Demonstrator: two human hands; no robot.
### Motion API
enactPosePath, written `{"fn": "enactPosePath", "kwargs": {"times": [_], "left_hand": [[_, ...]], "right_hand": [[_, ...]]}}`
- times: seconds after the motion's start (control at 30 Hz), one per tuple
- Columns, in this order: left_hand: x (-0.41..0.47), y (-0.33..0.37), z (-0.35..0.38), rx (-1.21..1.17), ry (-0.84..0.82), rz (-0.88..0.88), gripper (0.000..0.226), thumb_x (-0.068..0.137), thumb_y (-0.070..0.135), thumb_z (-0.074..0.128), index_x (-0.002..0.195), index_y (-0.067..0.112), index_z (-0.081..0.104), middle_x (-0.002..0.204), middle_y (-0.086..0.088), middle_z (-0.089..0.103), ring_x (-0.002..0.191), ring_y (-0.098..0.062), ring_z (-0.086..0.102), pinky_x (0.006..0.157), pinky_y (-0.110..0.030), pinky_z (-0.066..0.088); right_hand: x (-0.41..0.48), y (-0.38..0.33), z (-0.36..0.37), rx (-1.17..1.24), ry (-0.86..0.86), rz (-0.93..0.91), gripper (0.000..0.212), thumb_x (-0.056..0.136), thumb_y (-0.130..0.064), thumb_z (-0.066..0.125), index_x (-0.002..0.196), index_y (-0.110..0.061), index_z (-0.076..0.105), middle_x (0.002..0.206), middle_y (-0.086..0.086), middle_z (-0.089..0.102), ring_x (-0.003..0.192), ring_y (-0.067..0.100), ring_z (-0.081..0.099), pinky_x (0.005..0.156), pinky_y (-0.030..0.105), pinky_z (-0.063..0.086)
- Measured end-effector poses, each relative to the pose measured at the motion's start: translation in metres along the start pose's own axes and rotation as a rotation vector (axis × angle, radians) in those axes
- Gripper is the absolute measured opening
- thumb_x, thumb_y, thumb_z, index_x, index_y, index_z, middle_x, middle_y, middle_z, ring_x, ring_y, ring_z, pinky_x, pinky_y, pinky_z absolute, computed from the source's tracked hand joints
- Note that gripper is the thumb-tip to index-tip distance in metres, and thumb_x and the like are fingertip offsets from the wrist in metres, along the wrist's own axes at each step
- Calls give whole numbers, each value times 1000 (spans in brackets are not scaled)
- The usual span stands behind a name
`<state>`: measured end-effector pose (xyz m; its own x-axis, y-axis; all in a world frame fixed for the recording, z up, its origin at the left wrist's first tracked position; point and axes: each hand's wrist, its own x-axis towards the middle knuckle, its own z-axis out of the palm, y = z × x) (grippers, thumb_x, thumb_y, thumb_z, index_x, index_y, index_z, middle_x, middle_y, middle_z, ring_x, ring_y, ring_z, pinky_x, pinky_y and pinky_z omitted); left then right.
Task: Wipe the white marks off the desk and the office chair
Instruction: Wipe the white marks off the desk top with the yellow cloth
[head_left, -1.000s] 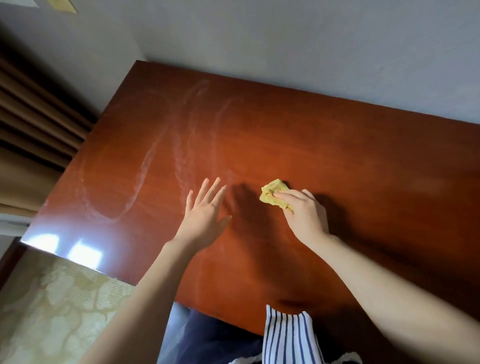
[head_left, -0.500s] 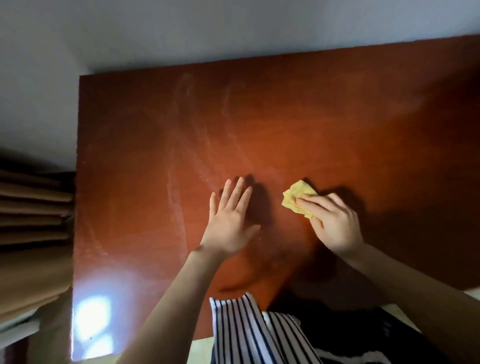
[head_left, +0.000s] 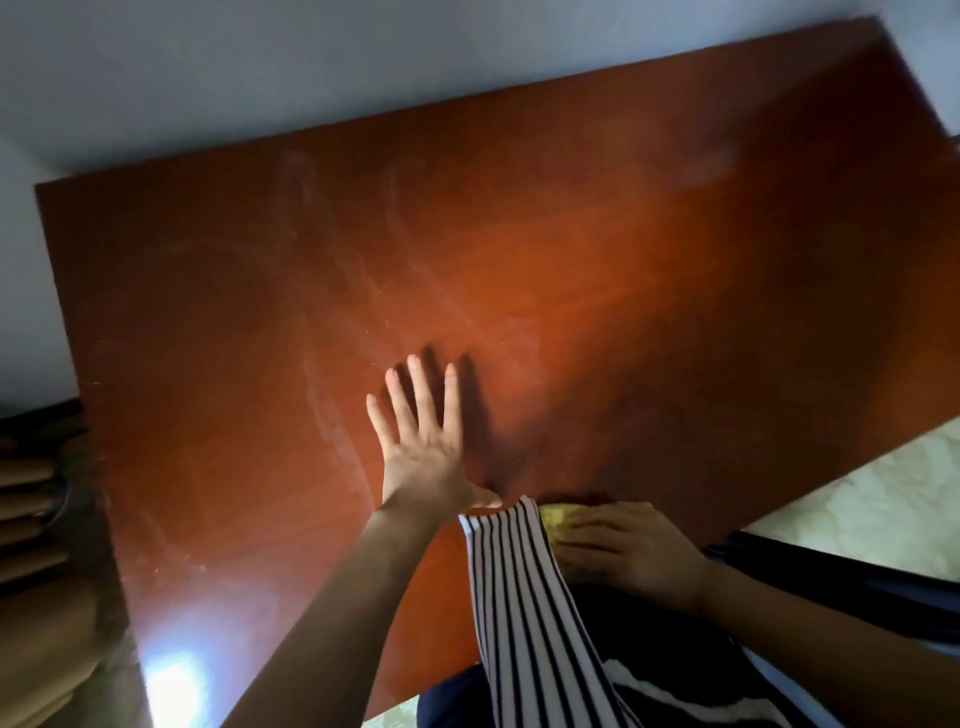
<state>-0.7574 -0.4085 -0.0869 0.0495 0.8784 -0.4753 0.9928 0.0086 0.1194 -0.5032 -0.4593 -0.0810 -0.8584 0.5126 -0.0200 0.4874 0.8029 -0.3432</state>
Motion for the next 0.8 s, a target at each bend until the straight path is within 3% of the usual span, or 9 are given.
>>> {"fn": "enactPosePath", "kwargs": {"times": [0.17,0.3,0.4,0.5,0.6,0.8], "left_hand": [[-15,-1,14,-52,-18,-145,158,45,94,50,131,1,-44,142,-28,-40,136,-42,-31,105,-63,-18],[-14,-1,16,-29,-8,-162,156,46,94,47,132,0,-41,144,-27,-37,138,-39,-29,103,-65,-18],[-16,-1,17,-11,-3,-172,156,46,93,49,129,1,-46,146,-24,-36,138,-38,-29,101,-64,-21],[-17,0,15,18,-4,-184,155,46,94,48,126,2,-49,147,-24,-35,139,-37,-28,103,-64,-19],[-17,1,13,72,-24,-192,154,46,95,45,127,2,-47,147,-23,-36,139,-36,-29,106,-64,-14],[-16,9,6,154,-91,-251,154,45,93,50,136,3,-36,150,-21,-31,141,-33,-26,105,-64,-15]], "right_hand": [[30,34,-21,-41,34,-98,35,98,-27,41,97,-22,76,107,-6,70,87,15,67,71,23,53],[81,75,-39,-53,120,9,31,78,5,60,96,-15,76,102,-3,71,80,21,66,65,29,55],[117,101,-52,-49,94,18,39,67,13,69,96,-13,76,100,-2,72,82,23,66,62,33,57],[148,123,-62,-57,78,50,43,65,15,70,99,-10,75,101,3,71,86,27,65,60,37,57],[174,142,-65,-43,137,189,39,75,12,66,106,-10,72,107,8,70,95,32,61,68,45,56],[221,167,-60,-13,299,571,37,92,-3,52,118,-26,65,119,2,64,107,28,53,80,40,48]]}}
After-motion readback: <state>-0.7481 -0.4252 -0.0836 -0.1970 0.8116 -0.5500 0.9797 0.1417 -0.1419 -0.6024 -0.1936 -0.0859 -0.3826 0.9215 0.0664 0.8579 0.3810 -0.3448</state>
